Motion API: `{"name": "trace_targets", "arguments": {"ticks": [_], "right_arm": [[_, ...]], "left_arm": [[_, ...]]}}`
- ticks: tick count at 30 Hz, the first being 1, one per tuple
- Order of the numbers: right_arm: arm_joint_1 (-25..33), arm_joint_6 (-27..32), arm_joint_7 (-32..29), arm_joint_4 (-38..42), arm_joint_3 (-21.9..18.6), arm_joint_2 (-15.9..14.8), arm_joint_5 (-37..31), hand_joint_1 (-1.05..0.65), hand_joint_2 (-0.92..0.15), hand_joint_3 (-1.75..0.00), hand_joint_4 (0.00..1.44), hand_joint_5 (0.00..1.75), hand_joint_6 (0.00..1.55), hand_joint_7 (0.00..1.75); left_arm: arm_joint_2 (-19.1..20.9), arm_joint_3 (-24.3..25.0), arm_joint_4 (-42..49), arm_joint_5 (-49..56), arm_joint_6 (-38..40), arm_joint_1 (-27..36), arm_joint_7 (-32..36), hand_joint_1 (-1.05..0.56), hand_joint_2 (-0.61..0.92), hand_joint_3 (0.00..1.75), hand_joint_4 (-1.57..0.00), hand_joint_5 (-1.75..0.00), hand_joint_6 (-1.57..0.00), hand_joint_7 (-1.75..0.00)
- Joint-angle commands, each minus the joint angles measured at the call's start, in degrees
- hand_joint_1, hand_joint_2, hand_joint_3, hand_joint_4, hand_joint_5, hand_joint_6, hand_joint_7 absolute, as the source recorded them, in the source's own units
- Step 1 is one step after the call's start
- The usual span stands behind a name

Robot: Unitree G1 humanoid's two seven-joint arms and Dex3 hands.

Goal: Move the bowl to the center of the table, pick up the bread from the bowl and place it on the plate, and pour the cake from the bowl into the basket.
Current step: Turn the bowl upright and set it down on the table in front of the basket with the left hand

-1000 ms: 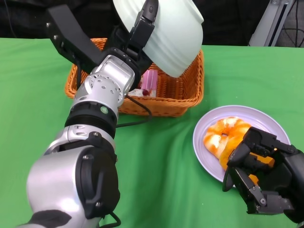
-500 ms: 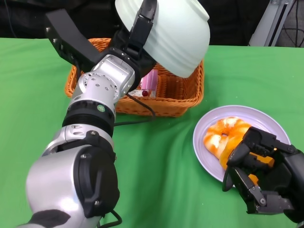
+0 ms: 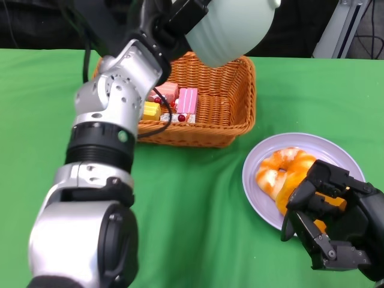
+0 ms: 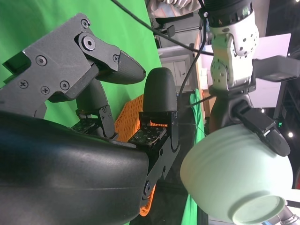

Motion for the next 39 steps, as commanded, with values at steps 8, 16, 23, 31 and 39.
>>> {"name": "trace_targets", "arguments": {"ticks": [8,16,23,31,39], "right_arm": [[-0.3,-1.5,-0.1,0.6,0.1,-0.7,-1.4,-0.13,-0.45,-1.12,0.68,1.66,0.59,1.45],[-0.5,-0.9,-0.1,0.7,-0.2,-0.6,-1.1,-0.12,-0.45,-1.14,0.69,1.65,0.59,1.47],[-0.8,0.4,0.0,0.7,-0.3,-0.5,0.0,-0.11,-0.5,-1.05,0.67,1.64,0.6,1.42],[-0.9,1.7,-0.3,0.2,-0.4,-0.5,0.8,-0.08,-0.53,-1.03,0.67,1.64,0.61,1.39],[-1.4,1.4,-0.3,0.7,-0.4,-0.4,0.9,-0.06,-0.51,-1.07,0.67,1.64,0.62,1.38]], "left_arm": [[10.4,-14.9,-15.1,17.3,-16.5,9.4,-11.3,-0.33,0.57,0.99,-0.76,-1.74,-0.74,-1.46],[16.4,-19.4,-14.2,28.0,-42.2,16.3,-13.4,-0.25,0.65,0.89,-0.83,-1.66,-0.8,-1.27],[24.3,-21.8,-6.7,51.5,-72.1,18.8,2.5,-0.27,0.75,0.59,-0.78,-1.59,-0.88,-0.94],[29.4,-22.5,-3.4,68.0,-83.7,21.7,20.7,-0.29,0.79,0.58,-0.74,-1.66,-0.79,-1.15],[34.6,-23.2,-4.5,80.5,-89.8,25.8,37.3,-0.29,0.79,0.54,-0.75,-1.73,-0.78,-1.29]]}}
